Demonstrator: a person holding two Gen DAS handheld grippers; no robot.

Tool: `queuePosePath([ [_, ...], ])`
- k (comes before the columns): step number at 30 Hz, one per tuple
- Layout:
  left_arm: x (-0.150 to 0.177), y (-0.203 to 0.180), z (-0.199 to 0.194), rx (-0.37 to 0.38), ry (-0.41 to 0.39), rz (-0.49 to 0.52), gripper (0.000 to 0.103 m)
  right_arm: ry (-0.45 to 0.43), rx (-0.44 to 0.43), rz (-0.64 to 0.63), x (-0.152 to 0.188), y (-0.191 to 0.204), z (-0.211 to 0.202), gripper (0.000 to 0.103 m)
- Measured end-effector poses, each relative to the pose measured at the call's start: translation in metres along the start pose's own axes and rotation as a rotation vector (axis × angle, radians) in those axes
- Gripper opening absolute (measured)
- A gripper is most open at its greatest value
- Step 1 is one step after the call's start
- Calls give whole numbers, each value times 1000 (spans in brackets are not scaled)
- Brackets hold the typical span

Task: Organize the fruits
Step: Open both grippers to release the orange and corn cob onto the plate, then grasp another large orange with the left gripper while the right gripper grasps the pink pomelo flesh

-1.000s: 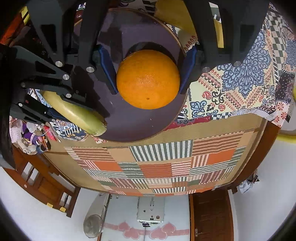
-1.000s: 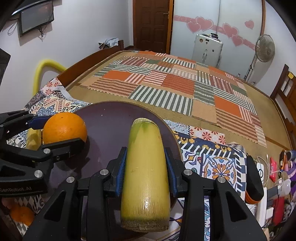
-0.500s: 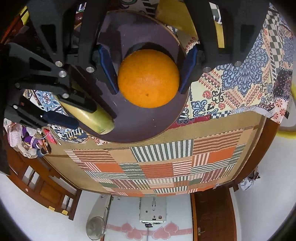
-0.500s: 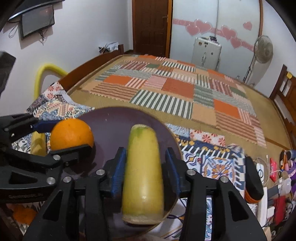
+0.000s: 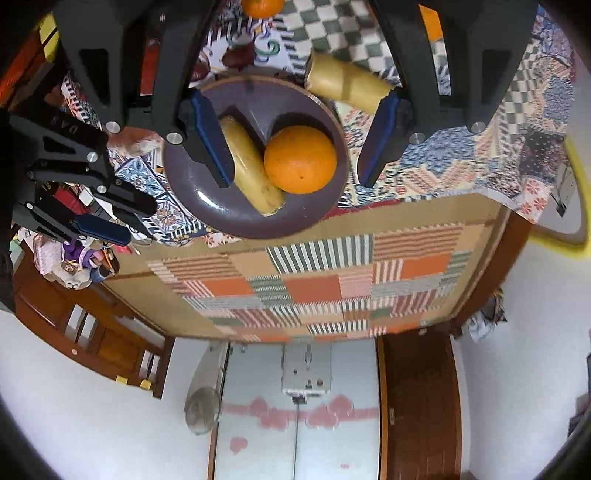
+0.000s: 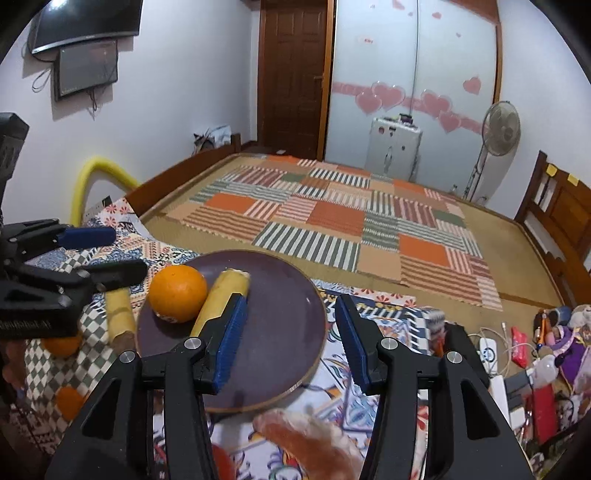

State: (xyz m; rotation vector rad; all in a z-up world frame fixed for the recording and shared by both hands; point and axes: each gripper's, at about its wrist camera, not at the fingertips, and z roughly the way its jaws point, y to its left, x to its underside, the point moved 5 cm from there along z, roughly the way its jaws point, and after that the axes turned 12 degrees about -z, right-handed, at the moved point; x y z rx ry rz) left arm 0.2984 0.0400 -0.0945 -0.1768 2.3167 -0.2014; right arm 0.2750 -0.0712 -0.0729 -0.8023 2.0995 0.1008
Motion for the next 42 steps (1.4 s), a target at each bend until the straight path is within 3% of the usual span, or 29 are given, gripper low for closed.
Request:
queuePosePath([
  [6,12,10,-45,-6,-60,10,73,-38,-1,12,10,0,-25,49],
  [14,45,51,-73,-37,-58,-51,82,-38,28,23,43,-2,-44,55],
  [19,71,81,-67,-84,-30,-82,82,8,28,31,73,-3,-43,59],
  [25,98,100,-50,-71,32,-122,82,88,21,44,106,-3,-26,60],
  [36,115,105,-18,-88,92,-113,82,177,-11,64,120,-14,9,60],
  [38,115,104,-16,-90,90,-112,82,179,-15,57,120,-12,7,56],
  [39,115,104,-15,-91,89,-112,82,175,-20,59,121,-11,4,46],
  [42,115,104,-15,-89,86,-116,82,180,-29,47,123,-3,-5,39],
])
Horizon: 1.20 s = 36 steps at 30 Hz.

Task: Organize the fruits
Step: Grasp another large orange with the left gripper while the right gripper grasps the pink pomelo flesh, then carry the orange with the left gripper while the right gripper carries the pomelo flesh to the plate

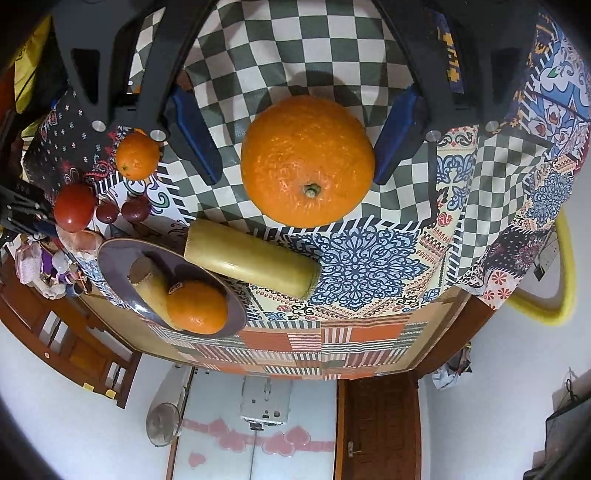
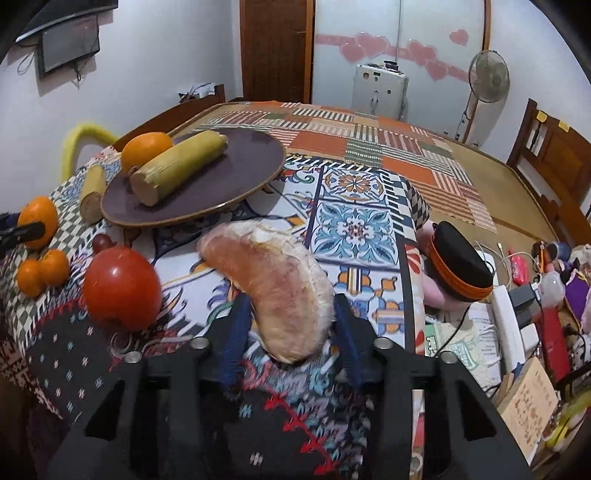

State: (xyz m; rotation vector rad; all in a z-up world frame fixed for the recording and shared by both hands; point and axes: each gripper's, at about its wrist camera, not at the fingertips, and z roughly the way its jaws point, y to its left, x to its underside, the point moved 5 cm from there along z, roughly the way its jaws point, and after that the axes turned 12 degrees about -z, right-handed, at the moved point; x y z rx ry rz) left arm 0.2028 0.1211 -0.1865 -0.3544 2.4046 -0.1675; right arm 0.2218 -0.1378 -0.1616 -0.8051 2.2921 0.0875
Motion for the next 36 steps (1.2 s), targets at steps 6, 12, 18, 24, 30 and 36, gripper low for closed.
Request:
queuePosePath([
  [6,0,1,0,0,-9,-5,80,11,-71,-45,9,24,-14,40],
  [12,-2,5,-2,2,-14,-14,69,9,-47,-55,-2,24,-3,41],
  [18,-2,5,-2,6,-22,-2,69,1,-65,-72,-17,23,11,48],
  [24,-3,2,-7,10,-32,-6,68,-20,-62,-65,-16,24,7,39],
  [30,-14,-9,-26,27,-78,2,68,-65,-48,-22,-17,15,-4,26],
  [36,-26,-32,-43,67,-124,32,68,-116,-42,-6,-26,9,-16,20],
])
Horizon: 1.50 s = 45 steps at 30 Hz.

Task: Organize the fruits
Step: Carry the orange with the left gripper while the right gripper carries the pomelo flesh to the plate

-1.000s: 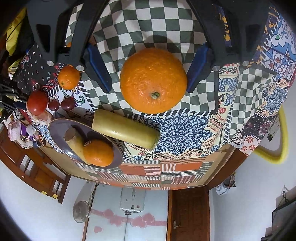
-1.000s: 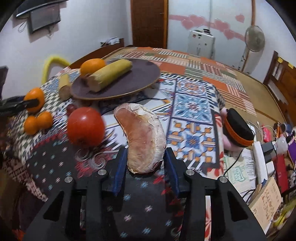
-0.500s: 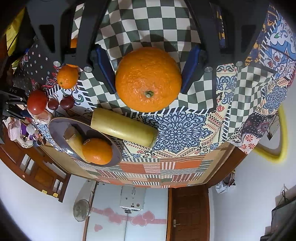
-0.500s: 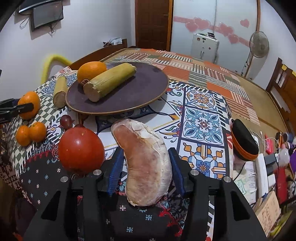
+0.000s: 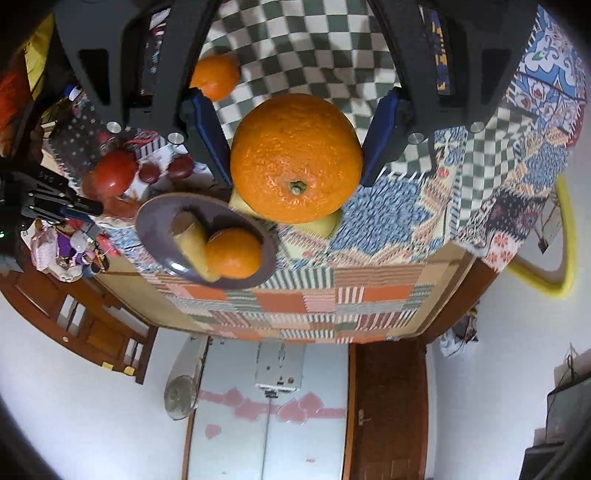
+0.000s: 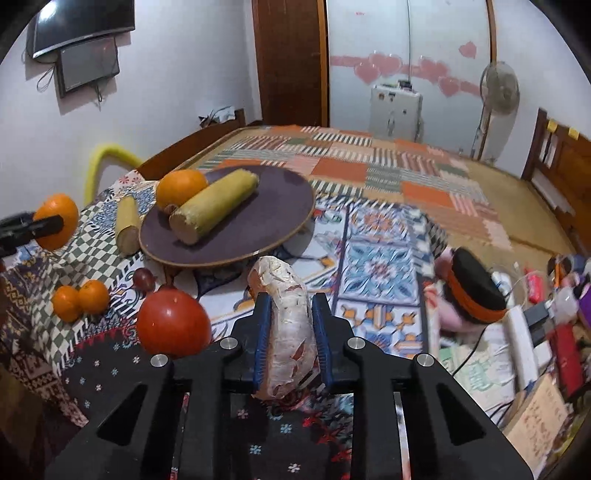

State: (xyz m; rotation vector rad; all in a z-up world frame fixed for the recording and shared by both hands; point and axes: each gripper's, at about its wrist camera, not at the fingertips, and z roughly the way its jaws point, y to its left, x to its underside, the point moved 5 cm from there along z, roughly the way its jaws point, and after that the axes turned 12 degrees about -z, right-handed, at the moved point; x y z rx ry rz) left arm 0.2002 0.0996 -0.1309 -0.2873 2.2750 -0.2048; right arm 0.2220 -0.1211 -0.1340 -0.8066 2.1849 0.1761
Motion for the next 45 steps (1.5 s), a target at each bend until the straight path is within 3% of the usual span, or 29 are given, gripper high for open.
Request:
queuePosePath([
  [22,-46,-70,24,111,-29,57,68,-164,50,-23,-54,-10,-30,18],
  [33,-76,-84,60,93,-28,64,68,-197,37,-22,-84,-10,-1,18],
  [45,-93,-91,119,38,28,83,68,-167,25,-19,-101,-20,38,18],
])
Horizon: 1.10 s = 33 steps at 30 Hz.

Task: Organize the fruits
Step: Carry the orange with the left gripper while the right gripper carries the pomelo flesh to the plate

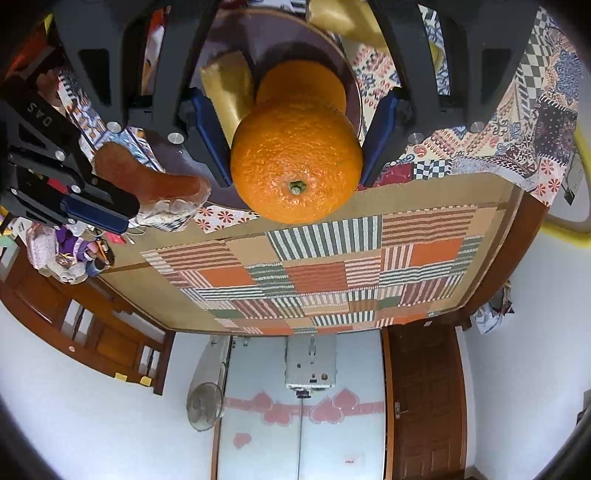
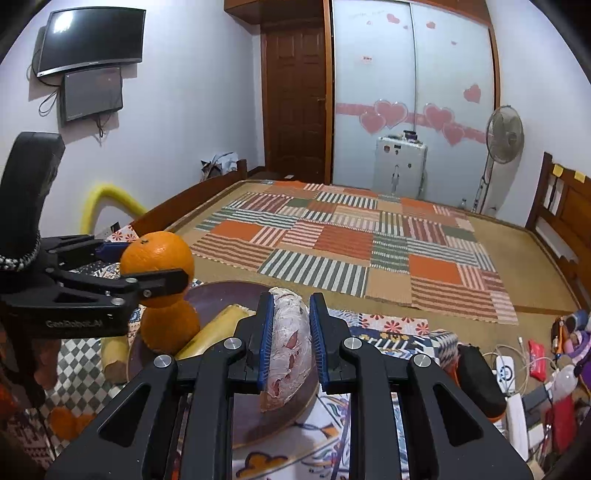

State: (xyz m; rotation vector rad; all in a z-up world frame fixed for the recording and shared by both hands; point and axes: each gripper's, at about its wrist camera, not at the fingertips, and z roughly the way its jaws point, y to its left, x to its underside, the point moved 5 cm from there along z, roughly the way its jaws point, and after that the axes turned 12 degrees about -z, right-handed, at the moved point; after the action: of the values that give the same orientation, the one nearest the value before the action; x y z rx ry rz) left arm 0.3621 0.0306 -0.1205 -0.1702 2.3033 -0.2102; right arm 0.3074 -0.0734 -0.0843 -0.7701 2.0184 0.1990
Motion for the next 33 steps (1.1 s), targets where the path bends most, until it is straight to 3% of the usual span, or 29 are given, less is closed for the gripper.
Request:
queuePosePath([
  [20,-3,2,50,-28,131,-3,69,109,-53,14,18,8,33,18],
  [33,1,5,56,-38,158,-17,69,164,-69,-12,24,15,41,18],
])
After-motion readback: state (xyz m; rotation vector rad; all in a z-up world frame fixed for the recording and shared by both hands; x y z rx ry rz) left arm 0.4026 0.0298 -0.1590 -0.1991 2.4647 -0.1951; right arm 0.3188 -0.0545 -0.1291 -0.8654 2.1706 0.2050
